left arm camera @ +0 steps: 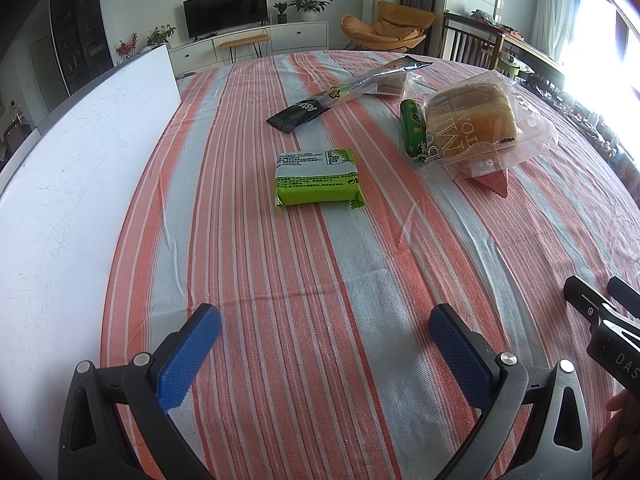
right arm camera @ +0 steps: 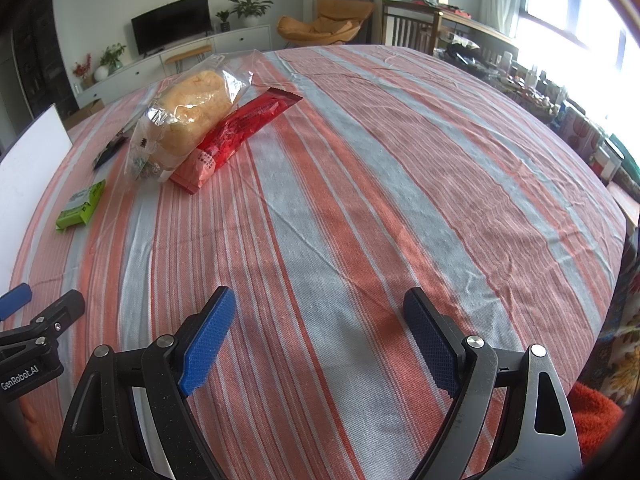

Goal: Organize snacks

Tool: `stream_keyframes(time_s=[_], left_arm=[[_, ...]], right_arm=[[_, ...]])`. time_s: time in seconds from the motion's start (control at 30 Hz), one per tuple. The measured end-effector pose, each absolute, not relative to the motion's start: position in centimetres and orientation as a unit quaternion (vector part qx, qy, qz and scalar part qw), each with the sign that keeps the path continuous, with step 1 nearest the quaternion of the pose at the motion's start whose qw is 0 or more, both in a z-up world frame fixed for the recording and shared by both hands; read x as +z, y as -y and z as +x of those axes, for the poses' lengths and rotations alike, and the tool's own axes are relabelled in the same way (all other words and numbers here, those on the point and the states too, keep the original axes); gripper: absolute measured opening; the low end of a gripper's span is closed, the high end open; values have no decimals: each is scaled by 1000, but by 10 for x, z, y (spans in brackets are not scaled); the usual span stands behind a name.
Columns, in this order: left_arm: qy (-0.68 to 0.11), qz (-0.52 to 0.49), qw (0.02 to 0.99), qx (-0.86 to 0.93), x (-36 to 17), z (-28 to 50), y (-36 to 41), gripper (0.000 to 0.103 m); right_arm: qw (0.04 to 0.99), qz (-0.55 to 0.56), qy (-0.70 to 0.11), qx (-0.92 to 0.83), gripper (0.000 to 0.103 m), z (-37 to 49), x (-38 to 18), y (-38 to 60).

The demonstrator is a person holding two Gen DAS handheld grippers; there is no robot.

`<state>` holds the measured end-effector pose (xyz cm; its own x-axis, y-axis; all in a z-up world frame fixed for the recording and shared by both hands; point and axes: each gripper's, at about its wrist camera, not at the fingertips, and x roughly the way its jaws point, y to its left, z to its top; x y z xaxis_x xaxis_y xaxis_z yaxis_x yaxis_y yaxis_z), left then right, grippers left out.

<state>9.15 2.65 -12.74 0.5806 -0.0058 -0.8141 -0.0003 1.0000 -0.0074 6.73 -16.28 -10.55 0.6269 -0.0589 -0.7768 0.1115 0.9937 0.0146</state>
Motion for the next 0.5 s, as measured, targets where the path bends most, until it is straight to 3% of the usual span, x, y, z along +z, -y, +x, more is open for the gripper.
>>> stream_keyframes(time_s=[0.1, 0.27, 0.5], left_arm=[[-503, -21, 864, -20, -124, 108, -32, 103], [-504, -207, 837, -44, -94, 133, -74, 103], [-535, -202, 820, -20, -91, 178, -65, 102]], right_arm=[[901, 31, -429, -47, 88, 67, -105, 163], [901, 31, -429, -48, 88, 67, -106, 163], [901, 31, -429, -47, 88, 67, -105, 163]])
